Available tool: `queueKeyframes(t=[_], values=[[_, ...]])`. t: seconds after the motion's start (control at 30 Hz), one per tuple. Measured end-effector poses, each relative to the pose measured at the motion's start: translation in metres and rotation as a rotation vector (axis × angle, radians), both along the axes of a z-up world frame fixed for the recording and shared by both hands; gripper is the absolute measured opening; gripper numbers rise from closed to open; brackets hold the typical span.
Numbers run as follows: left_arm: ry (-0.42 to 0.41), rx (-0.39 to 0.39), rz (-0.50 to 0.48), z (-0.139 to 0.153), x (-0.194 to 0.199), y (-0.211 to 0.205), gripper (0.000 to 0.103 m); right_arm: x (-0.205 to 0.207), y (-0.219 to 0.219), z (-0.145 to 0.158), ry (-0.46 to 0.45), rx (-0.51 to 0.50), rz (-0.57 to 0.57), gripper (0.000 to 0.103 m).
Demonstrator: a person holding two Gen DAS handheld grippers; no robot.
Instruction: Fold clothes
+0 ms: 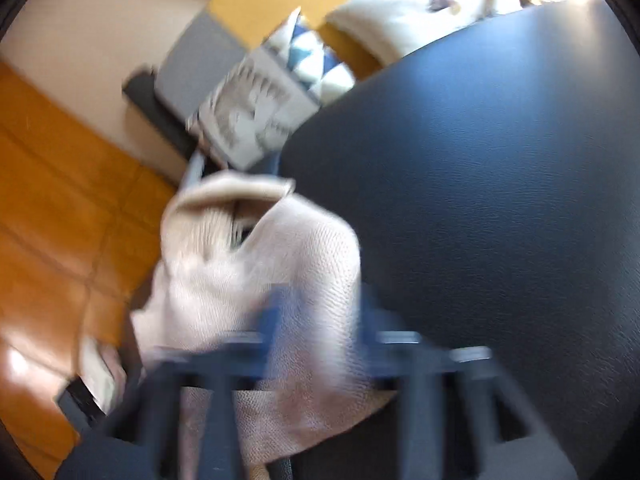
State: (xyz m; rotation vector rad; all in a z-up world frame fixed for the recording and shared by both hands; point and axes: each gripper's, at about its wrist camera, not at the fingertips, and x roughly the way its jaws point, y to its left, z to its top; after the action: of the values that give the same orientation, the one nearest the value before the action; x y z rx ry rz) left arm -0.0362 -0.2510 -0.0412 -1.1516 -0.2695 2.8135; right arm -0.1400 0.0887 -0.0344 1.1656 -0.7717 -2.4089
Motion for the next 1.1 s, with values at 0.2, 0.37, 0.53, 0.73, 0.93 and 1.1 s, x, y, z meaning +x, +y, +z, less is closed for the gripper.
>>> queueKeyframes(t=[0.2, 0.37, 0.53, 0.73, 0.93, 1.1], values=[[0.001, 0.019, 0.0, 0.0, 0.001, -0.002, 0.029, 0.037, -0.062, 0.067, 0.271, 0.202, 0.139, 0.008], [0.0, 0.04, 0.0, -0.001, 0.002, -0.004, 0.029, 0.104, -0.146, 0.093, 0.479, 0.365, 0.496, 0.009], [0.0, 0.055, -0.001, -0.002, 0.002, -0.004, 0.029, 0.116, -0.164, 0.033, 0.248, 0.4, 0.618, 0.029], [0.001, 0.052, -0.001, -0.002, 0.001, -0.003, 0.029, 0.08, -0.08, 0.008, 0.031, -0.03, 0.346, 0.056], [0.001, 0.047, -0.002, -0.003, 0.0, -0.004, 0.029, 0.043, -0.007, -0.019, -0.176, -0.449, 0.091, 0.063], [0.003, 0.039, -0.002, -0.003, 0.0, -0.004, 0.029, 0.019, -0.012, -0.058, -0.309, -0.698, 0.062, 0.054]])
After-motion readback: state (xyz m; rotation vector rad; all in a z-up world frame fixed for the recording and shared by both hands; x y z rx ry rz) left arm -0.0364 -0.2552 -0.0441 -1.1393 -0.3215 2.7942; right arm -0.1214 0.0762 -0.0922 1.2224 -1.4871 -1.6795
